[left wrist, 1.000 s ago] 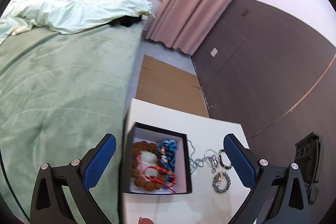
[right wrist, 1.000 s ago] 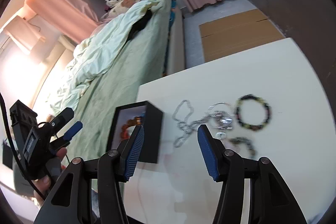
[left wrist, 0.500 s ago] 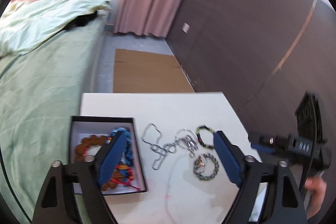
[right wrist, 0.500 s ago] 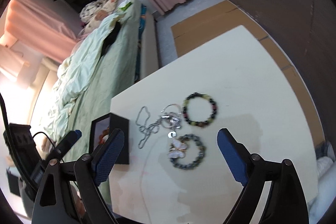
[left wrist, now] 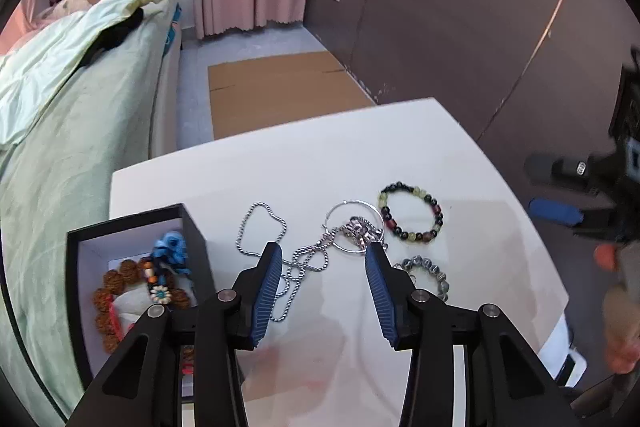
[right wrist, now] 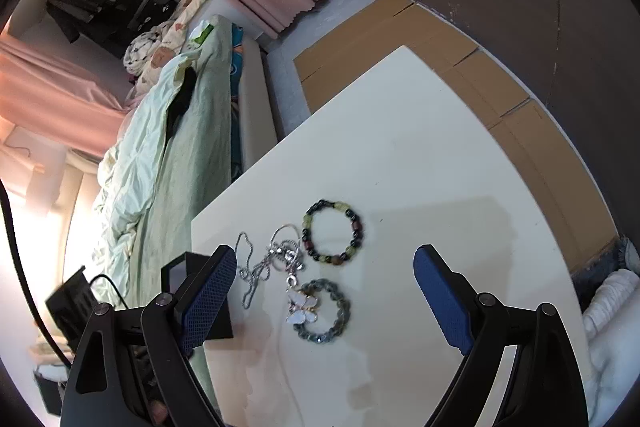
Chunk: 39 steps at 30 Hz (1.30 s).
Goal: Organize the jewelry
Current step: 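Move the left gripper over the silver chain necklace, then grasp the silver chain with the left gripper while the right grasps the black-green bead bracelet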
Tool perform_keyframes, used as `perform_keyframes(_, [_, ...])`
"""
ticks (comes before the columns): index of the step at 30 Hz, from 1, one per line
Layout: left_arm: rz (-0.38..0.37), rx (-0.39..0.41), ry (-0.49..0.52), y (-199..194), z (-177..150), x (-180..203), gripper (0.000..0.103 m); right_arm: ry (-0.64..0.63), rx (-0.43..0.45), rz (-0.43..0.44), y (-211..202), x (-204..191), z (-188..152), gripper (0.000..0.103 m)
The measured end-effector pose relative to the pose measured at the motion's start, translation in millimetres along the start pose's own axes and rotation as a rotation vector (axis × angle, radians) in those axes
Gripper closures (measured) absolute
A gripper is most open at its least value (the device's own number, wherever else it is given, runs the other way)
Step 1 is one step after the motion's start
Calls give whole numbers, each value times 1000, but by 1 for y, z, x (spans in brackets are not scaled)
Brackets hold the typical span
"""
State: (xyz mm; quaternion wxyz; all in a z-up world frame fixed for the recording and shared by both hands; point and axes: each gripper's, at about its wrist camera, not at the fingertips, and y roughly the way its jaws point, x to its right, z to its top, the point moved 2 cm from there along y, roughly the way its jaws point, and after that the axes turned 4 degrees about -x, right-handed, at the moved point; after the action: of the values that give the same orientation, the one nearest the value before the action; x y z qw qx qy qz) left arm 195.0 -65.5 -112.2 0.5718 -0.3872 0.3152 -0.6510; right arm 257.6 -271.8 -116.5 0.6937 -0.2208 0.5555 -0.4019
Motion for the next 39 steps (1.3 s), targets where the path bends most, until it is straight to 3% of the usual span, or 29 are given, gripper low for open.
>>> perform_keyframes(14, [172,-132,56,59,-4,6,62,22,7,8,-2,9,17,12])
perform_keyframes(19, [147,-123,42,64,-3,1,65,5,-6,-24,6,10,22,12])
perform_keyframes(20, [146,-116,44,63,-3,1,71,-1,-16,-37,11,11,23,12])
perform_keyframes(21, [145,-107,46,63,-2,0,87,-7,-28,-49,16,11,25,12])
perform_keyframes(23, [138,-105,43,63,0,-2,98,-29,-58,-75,27,10,26,12])
perform_keyframes(28, [68,-89,-1,59,3,-8,98,-136,-98,-154,49,-6,23,22])
perform_keyframes(33, [13,14,-38,24,15,-9,99,-201,-144,-237,70,-12,20,41])
perform_keyframes(37, [-51,92,-80,-8,25,-12,99,-244,-161,-278,82,-18,18,46])
perform_keyframes(39, [-76,124,-92,-22,30,-12,99,-260,-172,-292,87,-20,16,56])
